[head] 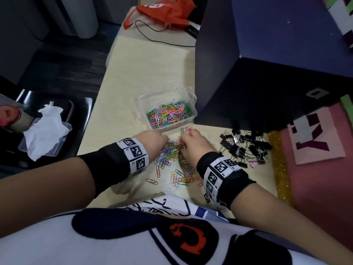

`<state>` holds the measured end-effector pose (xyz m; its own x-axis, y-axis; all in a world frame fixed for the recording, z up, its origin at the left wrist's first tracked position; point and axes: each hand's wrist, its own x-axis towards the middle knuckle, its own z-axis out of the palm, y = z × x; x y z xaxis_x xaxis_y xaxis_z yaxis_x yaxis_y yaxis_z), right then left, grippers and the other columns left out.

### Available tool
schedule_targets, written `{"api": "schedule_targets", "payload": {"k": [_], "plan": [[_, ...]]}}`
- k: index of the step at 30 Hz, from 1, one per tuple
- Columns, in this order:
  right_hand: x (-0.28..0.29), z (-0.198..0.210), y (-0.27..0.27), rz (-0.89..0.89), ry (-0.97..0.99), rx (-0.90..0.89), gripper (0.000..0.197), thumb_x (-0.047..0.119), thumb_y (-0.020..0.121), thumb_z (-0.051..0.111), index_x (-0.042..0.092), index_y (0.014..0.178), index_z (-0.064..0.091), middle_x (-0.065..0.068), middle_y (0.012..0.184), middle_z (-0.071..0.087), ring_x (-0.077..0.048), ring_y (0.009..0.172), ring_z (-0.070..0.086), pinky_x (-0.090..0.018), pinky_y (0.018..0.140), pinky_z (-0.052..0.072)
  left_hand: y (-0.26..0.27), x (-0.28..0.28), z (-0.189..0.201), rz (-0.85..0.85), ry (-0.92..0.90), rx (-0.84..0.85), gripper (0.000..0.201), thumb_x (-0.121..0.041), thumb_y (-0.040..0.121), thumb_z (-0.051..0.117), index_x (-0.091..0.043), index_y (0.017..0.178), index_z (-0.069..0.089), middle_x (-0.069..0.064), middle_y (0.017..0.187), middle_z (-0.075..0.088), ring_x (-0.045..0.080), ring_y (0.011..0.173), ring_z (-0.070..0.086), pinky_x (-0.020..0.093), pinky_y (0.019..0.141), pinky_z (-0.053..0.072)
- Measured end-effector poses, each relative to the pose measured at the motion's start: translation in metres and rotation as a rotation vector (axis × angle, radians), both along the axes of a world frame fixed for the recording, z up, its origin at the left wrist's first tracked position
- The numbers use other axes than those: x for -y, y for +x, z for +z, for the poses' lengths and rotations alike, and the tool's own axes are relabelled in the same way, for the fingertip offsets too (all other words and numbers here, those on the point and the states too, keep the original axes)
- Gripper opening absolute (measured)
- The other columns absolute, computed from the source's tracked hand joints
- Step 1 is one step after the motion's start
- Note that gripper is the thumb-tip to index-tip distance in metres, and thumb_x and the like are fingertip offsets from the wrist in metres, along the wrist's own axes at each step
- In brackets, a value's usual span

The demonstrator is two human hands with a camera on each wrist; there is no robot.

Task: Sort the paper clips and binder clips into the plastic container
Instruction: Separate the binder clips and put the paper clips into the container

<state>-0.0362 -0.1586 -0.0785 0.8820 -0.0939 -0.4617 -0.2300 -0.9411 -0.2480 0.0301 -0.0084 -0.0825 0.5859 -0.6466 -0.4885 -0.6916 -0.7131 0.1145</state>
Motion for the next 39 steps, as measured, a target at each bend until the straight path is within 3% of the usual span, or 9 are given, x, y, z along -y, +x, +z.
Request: {"api": "schedule_targets", "payload": {"k": [5, 14, 19, 23, 26, 29, 32, 36, 39], "plan": [[0.007, 0.011, 0.007, -0.079, 0.036, 0.035, 0.031, 0.014, 0.090, 0.057, 0.022, 0.120, 0.058, -0.007, 0.129, 0.047, -0.026, 0.117, 0.050, -0.028, 0.096, 0.039, 0.001, 0.000, 0.001, -0.033, -0.026, 0.013, 0.016, -0.016, 0.091, 0.051, -0.012, 0.106, 0.058, 0.008, 0.104, 0.060, 0.027, 0.095, 0.060, 0.036, 0.077, 0.049], [0.006, 0.049, 0.042, -0.087, 0.012, 0.143, 0.017, 0.018, 0.086, 0.065, 0.020, 0.103, 0.064, -0.007, 0.111, 0.062, -0.026, 0.102, 0.058, -0.025, 0.080, 0.041, 0.026, 0.001, 0.036, 0.042, -0.198, 0.036, 0.022, -0.028, 0.090, 0.061, -0.017, 0.108, 0.060, 0.003, 0.105, 0.062, 0.023, 0.098, 0.057, 0.031, 0.082, 0.044], [0.001, 0.069, 0.065, -0.136, 0.062, 0.283, 0.028, 0.021, 0.087, 0.064, 0.020, 0.115, 0.062, -0.006, 0.118, 0.059, -0.024, 0.109, 0.056, -0.025, 0.088, 0.042, 0.047, 0.006, 0.056, 0.147, -0.311, 0.094, 0.032, -0.029, 0.087, 0.063, -0.017, 0.116, 0.060, 0.009, 0.109, 0.062, 0.029, 0.101, 0.058, 0.036, 0.087, 0.047], [0.002, 0.072, 0.066, -0.116, 0.033, 0.215, 0.048, 0.030, 0.087, 0.066, 0.020, 0.131, 0.052, -0.006, 0.129, 0.056, -0.024, 0.117, 0.054, -0.028, 0.095, 0.042, 0.050, 0.009, 0.058, 0.201, -0.313, 0.092, 0.050, -0.036, 0.086, 0.065, -0.018, 0.131, 0.052, 0.010, 0.122, 0.056, 0.029, 0.110, 0.056, 0.036, 0.093, 0.045], [0.008, 0.063, 0.053, -0.108, -0.001, 0.114, 0.042, 0.029, 0.087, 0.065, 0.019, 0.126, 0.055, -0.007, 0.123, 0.058, -0.025, 0.110, 0.057, -0.030, 0.093, 0.044, 0.040, 0.002, 0.051, 0.205, -0.317, 0.082, 0.039, -0.033, 0.086, 0.064, -0.019, 0.123, 0.056, 0.008, 0.117, 0.055, 0.028, 0.104, 0.058, 0.035, 0.088, 0.045], [0.015, 0.044, 0.036, -0.107, -0.096, -0.082, 0.035, 0.027, 0.092, 0.056, 0.011, 0.122, 0.055, -0.012, 0.123, 0.059, -0.030, 0.112, 0.056, -0.032, 0.090, 0.045, 0.027, -0.003, 0.043, 0.132, -0.152, 0.039, 0.019, -0.029, 0.088, 0.057, -0.018, 0.102, 0.064, 0.003, 0.100, 0.066, 0.022, 0.090, 0.062, 0.032, 0.077, 0.051], [0.015, 0.023, 0.022, -0.176, -0.097, -0.126, 0.050, 0.036, 0.092, 0.054, 0.013, 0.136, 0.042, -0.013, 0.138, 0.042, -0.033, 0.124, 0.044, -0.039, 0.099, 0.040, 0.015, -0.005, 0.034, 0.026, 0.122, 0.016, 0.026, -0.036, 0.086, 0.060, -0.016, 0.103, 0.065, 0.001, 0.096, 0.066, 0.020, 0.085, 0.062, 0.030, 0.066, 0.051], [-0.003, 0.005, 0.007, 0.030, -0.059, -0.068, 0.084, 0.063, 0.078, 0.061, 0.028, 0.146, 0.024, -0.004, 0.145, 0.029, -0.030, 0.129, 0.030, -0.043, 0.103, 0.035, 0.002, -0.012, 0.017, 0.000, 0.192, 0.012, 0.057, -0.041, 0.075, 0.074, -0.017, 0.119, 0.047, 0.007, 0.115, 0.049, 0.026, 0.099, 0.057, 0.037, 0.075, 0.053], [-0.013, -0.002, 0.002, 0.156, -0.047, -0.008, 0.069, 0.054, 0.080, 0.063, 0.030, 0.139, 0.035, -0.003, 0.143, 0.030, -0.029, 0.127, 0.029, -0.042, 0.103, 0.037, 0.000, -0.014, 0.011, 0.018, 0.144, 0.016, 0.058, -0.037, 0.078, 0.073, -0.014, 0.122, 0.044, 0.010, 0.118, 0.046, 0.029, 0.103, 0.057, 0.039, 0.082, 0.052]]}}
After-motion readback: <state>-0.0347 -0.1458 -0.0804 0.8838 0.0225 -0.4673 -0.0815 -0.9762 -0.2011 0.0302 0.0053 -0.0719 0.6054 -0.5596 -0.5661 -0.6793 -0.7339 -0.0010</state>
